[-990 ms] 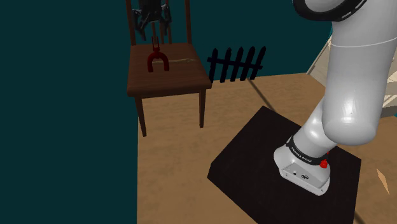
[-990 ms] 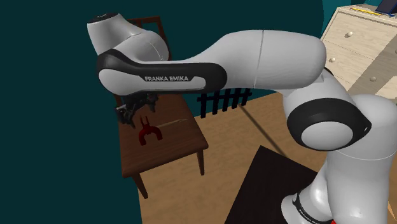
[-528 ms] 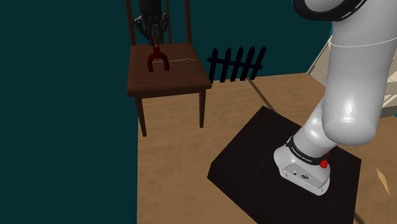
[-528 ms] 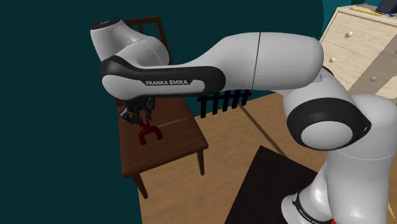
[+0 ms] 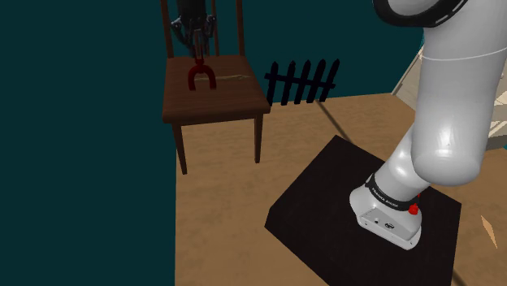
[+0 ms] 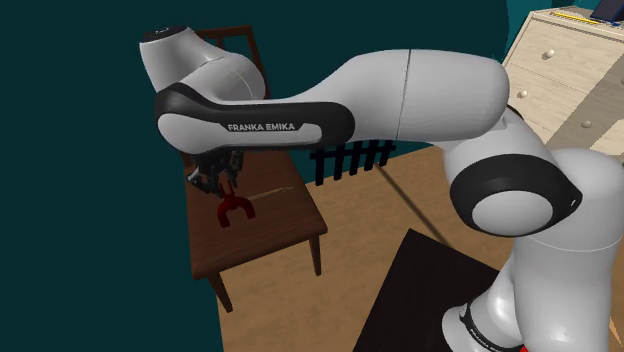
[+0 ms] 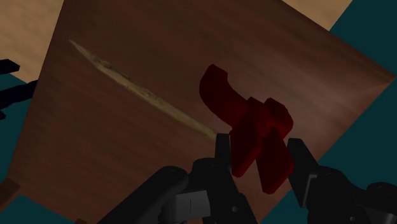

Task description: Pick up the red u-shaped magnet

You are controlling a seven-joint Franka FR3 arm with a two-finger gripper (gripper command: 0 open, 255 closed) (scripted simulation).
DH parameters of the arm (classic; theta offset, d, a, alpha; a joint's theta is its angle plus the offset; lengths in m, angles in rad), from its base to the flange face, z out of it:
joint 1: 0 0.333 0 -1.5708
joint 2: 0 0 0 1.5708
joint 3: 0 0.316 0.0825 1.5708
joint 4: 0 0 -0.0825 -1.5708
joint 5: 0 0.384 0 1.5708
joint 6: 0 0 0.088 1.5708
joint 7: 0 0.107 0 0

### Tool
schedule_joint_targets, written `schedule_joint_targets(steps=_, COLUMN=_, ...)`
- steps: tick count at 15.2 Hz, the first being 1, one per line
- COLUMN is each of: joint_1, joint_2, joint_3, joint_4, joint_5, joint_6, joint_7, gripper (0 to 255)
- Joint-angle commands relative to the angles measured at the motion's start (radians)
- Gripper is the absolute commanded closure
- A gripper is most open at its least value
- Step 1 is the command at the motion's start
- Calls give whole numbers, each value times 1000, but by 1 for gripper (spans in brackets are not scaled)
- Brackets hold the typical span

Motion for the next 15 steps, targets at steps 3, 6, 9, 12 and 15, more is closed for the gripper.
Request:
schedule_joint_targets(steps=3, joint_1=4, joint_2=9, joint_3=0, joint_4=65, joint_5=-1, joint_6=-56, joint_7=-1, gripper=255)
schedule_joint_targets(steps=6, joint_1=9, joint_2=23, joint_3=0, joint_4=128, joint_5=-3, joint_6=-105, joint_7=-2, gripper=255)
schedule_joint_targets(steps=9, joint_1=14, joint_2=43, joint_3=0, joint_4=202, joint_5=-6, joint_6=-158, joint_7=-4, gripper=255)
schedule_joint_targets(steps=12, joint_1=22, joint_2=71, joint_3=-1, joint_4=289, joint_5=-10, joint_6=-218, joint_7=-5, gripper=255)
schedule_joint_targets(steps=15, joint_1=25, joint_2=85, joint_3=-2, joint_4=328, joint_5=-12, joint_6=-243, joint_7=-6, gripper=255)
